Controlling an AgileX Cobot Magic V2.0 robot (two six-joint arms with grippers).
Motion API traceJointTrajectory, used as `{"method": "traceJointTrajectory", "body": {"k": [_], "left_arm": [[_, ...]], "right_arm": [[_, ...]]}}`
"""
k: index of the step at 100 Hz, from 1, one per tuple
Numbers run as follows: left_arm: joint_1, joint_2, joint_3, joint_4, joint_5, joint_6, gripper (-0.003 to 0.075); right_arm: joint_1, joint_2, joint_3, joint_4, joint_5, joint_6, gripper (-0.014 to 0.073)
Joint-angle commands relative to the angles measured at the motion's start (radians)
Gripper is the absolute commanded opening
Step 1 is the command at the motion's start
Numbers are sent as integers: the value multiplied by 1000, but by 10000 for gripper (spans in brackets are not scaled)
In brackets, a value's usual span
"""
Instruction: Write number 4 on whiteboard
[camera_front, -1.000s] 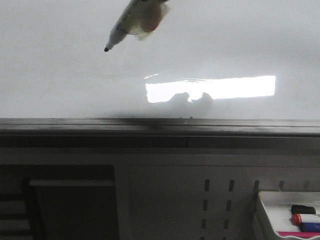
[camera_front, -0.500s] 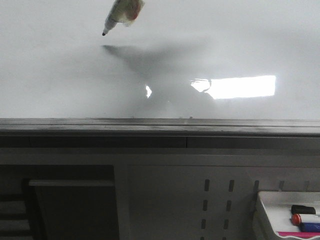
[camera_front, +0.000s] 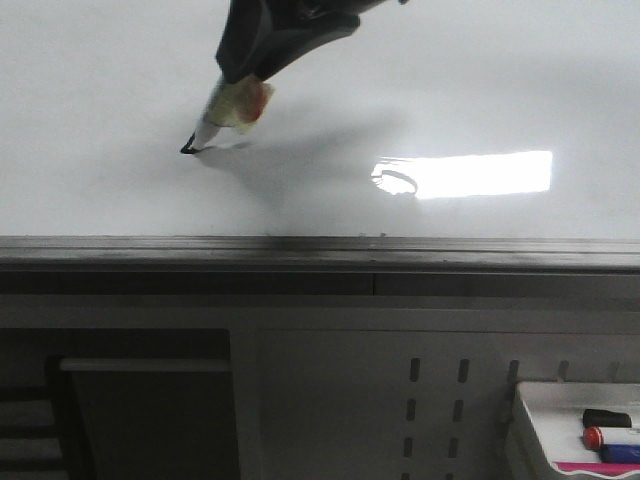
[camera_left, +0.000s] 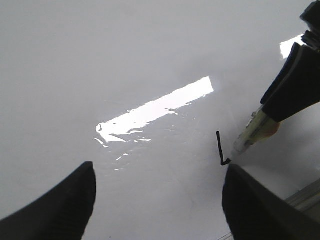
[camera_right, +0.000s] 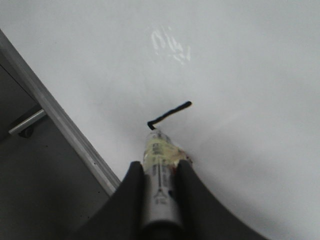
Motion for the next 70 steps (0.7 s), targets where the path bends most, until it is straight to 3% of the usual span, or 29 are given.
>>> {"method": "traceJointTrajectory", "body": {"k": [1, 17, 39, 70], "left_arm": [[2, 3, -37, -17, -78, -1, 493], [2, 3, -37, -17, -78, -1, 493], [2, 3, -37, -17, -78, -1, 493], [2, 3, -37, -17, -78, -1, 493]], "right_arm": [[-52, -67, -1, -47, 10, -1, -61], [-64, -102, 25, -47, 46, -1, -62], [7, -148, -15, -51, 0, -13, -62], [-27, -94, -58, -55, -45, -13, -63]]}}
